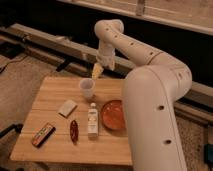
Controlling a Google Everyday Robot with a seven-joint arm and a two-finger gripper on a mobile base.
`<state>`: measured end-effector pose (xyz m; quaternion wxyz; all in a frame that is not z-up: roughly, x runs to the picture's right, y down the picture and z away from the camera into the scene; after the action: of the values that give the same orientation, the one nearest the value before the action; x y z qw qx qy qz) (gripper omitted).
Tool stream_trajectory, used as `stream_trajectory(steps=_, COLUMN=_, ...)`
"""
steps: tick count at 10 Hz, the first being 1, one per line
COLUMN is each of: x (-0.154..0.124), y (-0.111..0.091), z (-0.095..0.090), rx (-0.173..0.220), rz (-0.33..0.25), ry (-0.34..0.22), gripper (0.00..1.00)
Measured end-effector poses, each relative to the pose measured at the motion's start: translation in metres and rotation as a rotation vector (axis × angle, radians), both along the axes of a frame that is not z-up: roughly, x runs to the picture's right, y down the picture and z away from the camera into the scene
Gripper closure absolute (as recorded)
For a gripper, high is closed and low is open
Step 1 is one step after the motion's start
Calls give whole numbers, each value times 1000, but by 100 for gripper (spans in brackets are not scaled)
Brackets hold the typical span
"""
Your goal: Place the eraser on the white sponge
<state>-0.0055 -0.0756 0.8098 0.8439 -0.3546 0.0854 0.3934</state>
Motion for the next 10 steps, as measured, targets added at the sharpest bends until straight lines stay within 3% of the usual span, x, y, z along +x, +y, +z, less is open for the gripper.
stream_trajectory(steps=2, x=-6, y=0, z=-5, rx=22, rz=-20, ry=-8, gripper=20)
stream_trajectory(steps=4, x=-26, y=11, z=-20, rx=52, rz=-51, ry=-38, gripper=20)
stream_trajectory(steps=8, x=-91, y=70, z=-71, rx=99, rz=-149, ry=-122, gripper=20)
stream_trajectory(steps=10, x=-121, y=95, z=-87, rx=109, rz=-205, ry=-168, gripper=20)
